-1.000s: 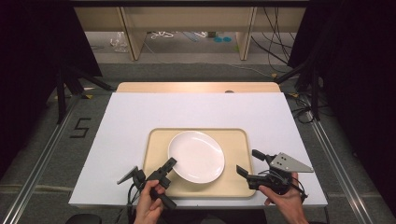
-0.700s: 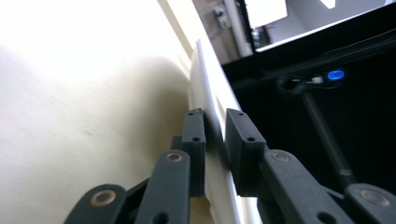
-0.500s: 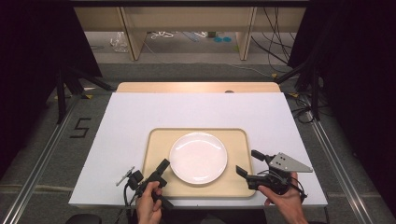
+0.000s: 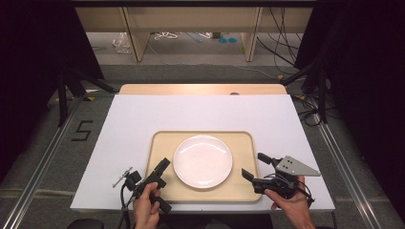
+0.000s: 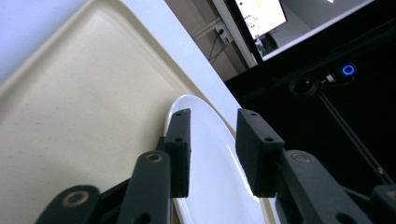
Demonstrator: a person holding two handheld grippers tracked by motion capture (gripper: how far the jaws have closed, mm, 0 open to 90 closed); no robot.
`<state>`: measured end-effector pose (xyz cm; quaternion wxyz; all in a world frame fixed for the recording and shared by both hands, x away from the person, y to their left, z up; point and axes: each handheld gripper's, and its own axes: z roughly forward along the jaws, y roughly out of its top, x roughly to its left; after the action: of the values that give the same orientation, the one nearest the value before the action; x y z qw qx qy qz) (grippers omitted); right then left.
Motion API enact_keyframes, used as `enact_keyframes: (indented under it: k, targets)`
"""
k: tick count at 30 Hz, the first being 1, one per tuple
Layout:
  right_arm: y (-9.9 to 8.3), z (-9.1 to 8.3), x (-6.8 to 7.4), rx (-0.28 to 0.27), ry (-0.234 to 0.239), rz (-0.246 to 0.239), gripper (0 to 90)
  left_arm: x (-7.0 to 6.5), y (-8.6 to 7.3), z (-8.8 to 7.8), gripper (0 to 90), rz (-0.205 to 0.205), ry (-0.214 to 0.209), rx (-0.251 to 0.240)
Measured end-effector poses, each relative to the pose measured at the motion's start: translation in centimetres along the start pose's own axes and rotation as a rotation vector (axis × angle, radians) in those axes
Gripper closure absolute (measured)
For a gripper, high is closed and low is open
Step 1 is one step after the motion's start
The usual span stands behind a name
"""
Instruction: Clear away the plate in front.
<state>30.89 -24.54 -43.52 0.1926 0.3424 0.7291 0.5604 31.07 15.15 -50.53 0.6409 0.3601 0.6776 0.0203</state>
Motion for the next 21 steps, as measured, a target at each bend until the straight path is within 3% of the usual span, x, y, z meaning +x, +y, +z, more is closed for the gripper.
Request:
enact_keyframes:
  k: [5, 7, 11, 15, 21]
  targets:
    - [0.0, 0.0, 0.0, -0.004, 0.000, -0.003, 18.5, -0.4, 0.2, 0.2, 57.3, 0.061, -0.018, 0.028]
    - [0.0, 0.1, -0.1, -0.009, 0.007, -0.006, 18.4, -0.6, 0.5, 0.2, 53.7, 0.142, -0.031, 0.054]
    - [0.0, 0.0, 0.0, -0.010, 0.008, -0.006, 18.3, -1.3, 1.1, -0.2, 47.8, 0.232, -0.057, 0.080]
    - [0.0, 0.0, 0.1, -0.015, 0.003, 0.000, 18.3, -1.6, 1.6, -0.3, 41.1, 0.331, -0.042, 0.116]
    - [0.0, -0.1, 0.0, -0.018, 0.014, -0.007, 17.9, -2.1, 2.2, -0.6, 34.5, 0.501, -0.051, 0.116]
